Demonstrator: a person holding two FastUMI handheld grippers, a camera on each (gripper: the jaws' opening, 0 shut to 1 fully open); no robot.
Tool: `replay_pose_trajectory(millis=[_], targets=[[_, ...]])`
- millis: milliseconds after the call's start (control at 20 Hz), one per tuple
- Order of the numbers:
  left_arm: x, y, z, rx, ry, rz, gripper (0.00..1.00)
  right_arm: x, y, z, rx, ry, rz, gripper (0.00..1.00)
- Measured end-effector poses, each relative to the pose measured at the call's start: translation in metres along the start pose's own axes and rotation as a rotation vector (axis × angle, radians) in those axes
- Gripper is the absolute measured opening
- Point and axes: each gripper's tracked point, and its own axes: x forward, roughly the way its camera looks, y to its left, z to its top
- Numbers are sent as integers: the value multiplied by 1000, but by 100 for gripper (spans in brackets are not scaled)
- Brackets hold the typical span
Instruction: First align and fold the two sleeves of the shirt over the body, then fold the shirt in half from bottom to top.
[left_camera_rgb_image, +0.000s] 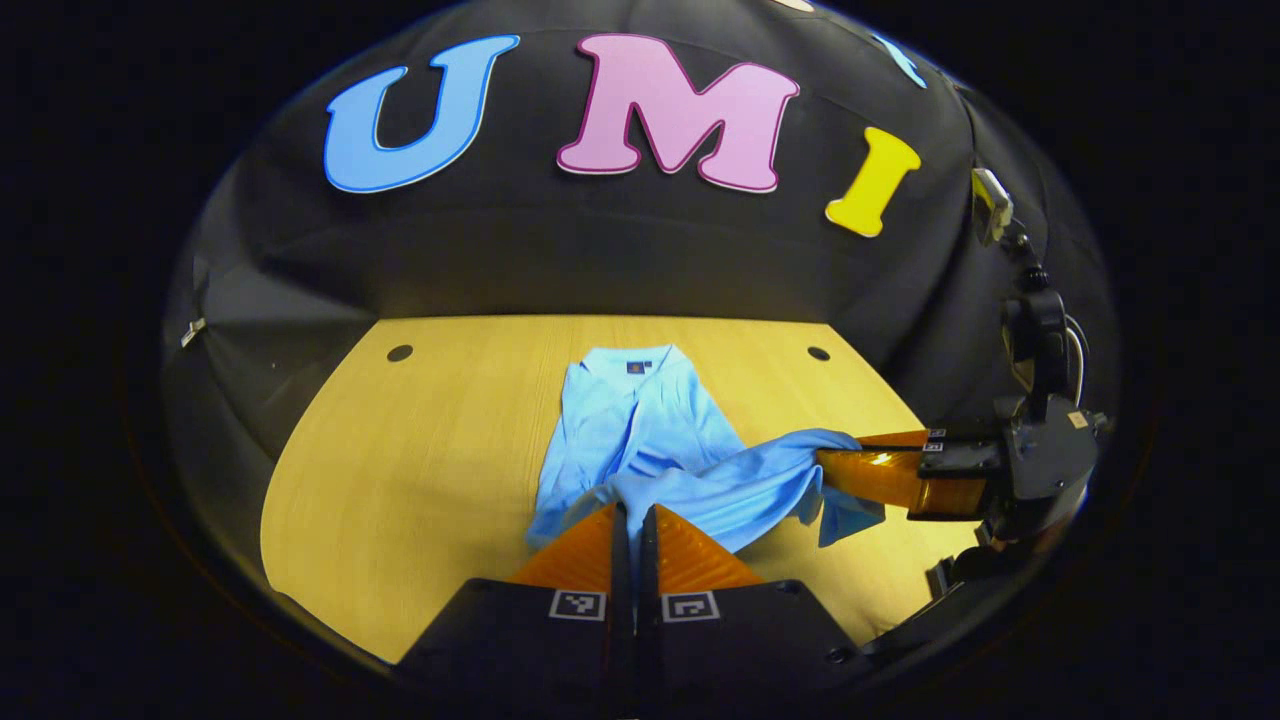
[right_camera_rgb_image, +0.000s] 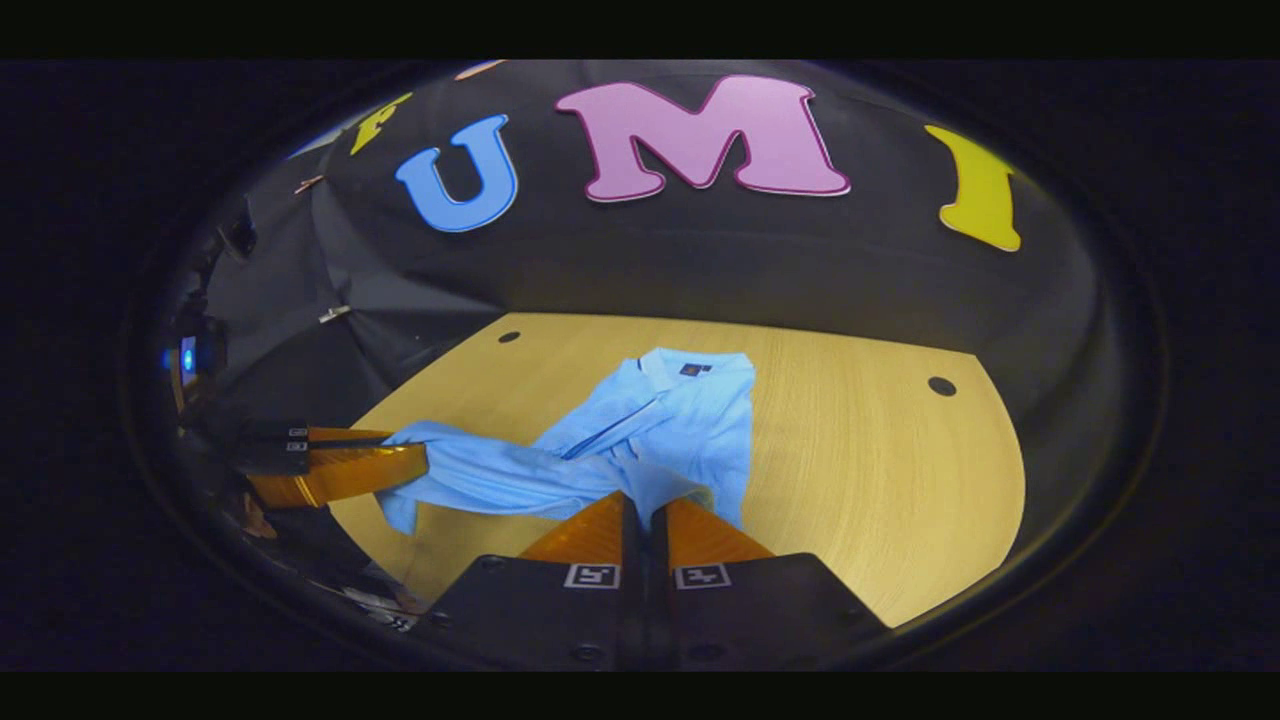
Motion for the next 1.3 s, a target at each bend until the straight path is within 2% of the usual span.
replay_pose_trajectory(millis=[100,150,200,250,300,350,450,500,650,900,1100,1150,1200,1300], targets=[[19,6,27,-15,-17,1,6,17,-9,22,11,-18,8,0],[29,10,39,-15,-21,6,6,25,-12,33,12,-29,14,5],[41,15,48,-15,-22,15,6,36,-16,45,7,-39,18,0],[48,19,56,-14,-23,20,11,44,-18,54,-1,-48,19,5],[59,21,66,-12,-27,27,6,53,-21,65,-10,-60,20,0],[69,25,76,-5,-30,34,11,62,-24,75,-13,-73,20,0],[89,33,98,10,-42,47,11,82,-30,95,-2,-89,23,0],[100,36,108,15,-49,51,6,93,-34,103,9,-98,22,10],[141,50,130,26,-53,58,6,133,-47,124,20,-116,10,5],[217,68,127,26,-41,42,6,199,-75,119,33,-95,-36,5],[264,79,113,-24,-34,34,6,235,-93,99,43,-62,-71,5],[271,85,112,-29,-36,45,7,242,-96,94,46,-52,-78,11],[279,93,109,-20,-44,76,11,247,-100,89,44,-42,-98,5],[289,114,110,26,-66,169,19,253,-116,84,21,-37,-158,4]])
